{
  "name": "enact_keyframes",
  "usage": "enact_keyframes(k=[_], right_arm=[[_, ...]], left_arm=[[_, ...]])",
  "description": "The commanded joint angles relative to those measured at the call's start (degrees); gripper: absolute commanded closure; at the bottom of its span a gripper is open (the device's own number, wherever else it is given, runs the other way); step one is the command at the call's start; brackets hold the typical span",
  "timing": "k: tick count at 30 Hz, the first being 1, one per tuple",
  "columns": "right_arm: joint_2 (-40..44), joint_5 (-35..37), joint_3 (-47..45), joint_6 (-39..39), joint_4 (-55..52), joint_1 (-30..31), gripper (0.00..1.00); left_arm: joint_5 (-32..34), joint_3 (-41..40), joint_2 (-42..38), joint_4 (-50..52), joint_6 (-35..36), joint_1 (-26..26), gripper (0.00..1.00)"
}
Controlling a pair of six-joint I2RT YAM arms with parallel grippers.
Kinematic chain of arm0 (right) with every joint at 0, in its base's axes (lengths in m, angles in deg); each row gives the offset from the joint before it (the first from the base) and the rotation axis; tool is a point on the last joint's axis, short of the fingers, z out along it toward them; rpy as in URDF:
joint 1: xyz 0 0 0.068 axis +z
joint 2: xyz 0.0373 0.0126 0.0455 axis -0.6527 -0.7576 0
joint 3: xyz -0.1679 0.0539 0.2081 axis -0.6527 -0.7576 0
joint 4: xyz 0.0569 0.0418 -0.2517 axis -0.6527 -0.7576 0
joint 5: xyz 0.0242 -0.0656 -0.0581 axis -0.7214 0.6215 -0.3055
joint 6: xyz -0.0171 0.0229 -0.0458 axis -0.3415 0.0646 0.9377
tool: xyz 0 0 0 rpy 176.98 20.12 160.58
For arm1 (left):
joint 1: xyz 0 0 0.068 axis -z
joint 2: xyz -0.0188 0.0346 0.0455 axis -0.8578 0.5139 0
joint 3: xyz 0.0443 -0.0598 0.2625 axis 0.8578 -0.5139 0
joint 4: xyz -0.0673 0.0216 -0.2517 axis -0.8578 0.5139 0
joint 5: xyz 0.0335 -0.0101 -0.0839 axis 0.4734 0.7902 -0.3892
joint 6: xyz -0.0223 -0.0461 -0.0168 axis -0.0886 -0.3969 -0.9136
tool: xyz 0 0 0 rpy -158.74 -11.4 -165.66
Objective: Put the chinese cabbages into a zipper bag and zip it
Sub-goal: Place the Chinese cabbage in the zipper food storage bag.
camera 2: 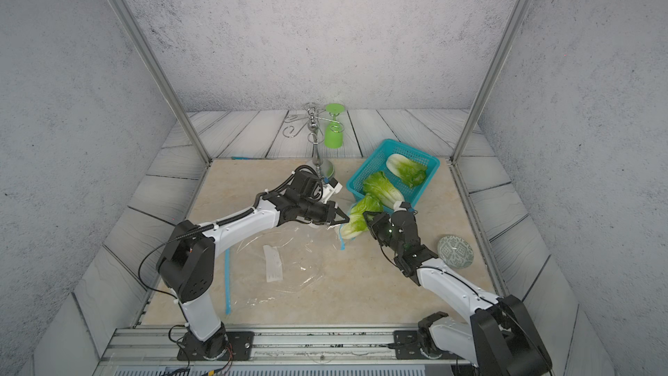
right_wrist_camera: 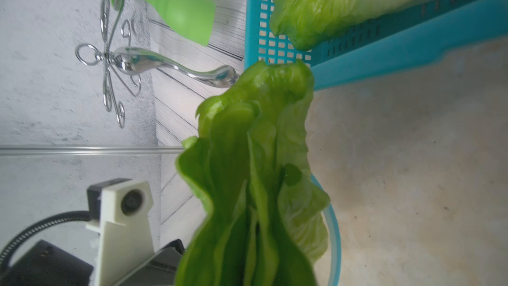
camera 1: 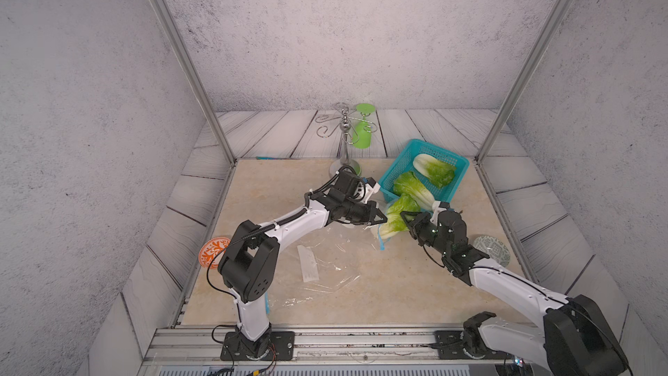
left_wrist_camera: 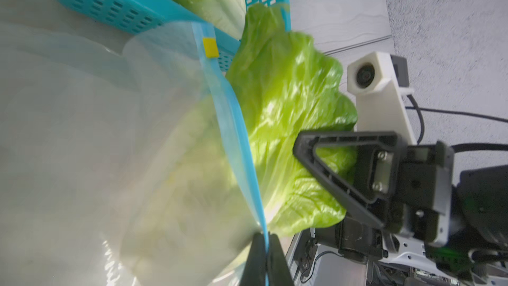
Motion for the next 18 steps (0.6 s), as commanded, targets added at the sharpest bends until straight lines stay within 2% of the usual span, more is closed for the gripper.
enact_keyframes(k=[1,4,7,9,13,18], right_arm=[[-1.42,0.22,-0.39,-11.37,12.75,0.40,1.00],[-1.60,3.84,-1.90,-15.47,15.49,3.08,1.00],[0.20,8.49,-1.28,-12.49,8.80,5.44,1.00],[-0.12,8.81,-1.53,-11.98,8.30,5.48,1.00],[-1.02,4.64,1.06,-10.41,3.27,4.77,1.00],[-3.09,-4.38,3.20,-8.41,4.05,4.72,1.00]], left_arm=[[-0.89,-1.49,-0.99,2.71,2.32,0.84,1.00],[-1.29,-0.35,-1.35,1.13,1.73,1.16,1.00],[-1.88,1.96,-1.05,0.01,0.90,1.54,1.00],[-0.32,4.09,-0.37,2.82,2.79,1.87,1.00],[-0.34,5.35,0.27,4.82,5.09,2.01,1.00],[0.46,7.95,1.25,5.69,6.99,0.97,1.00]])
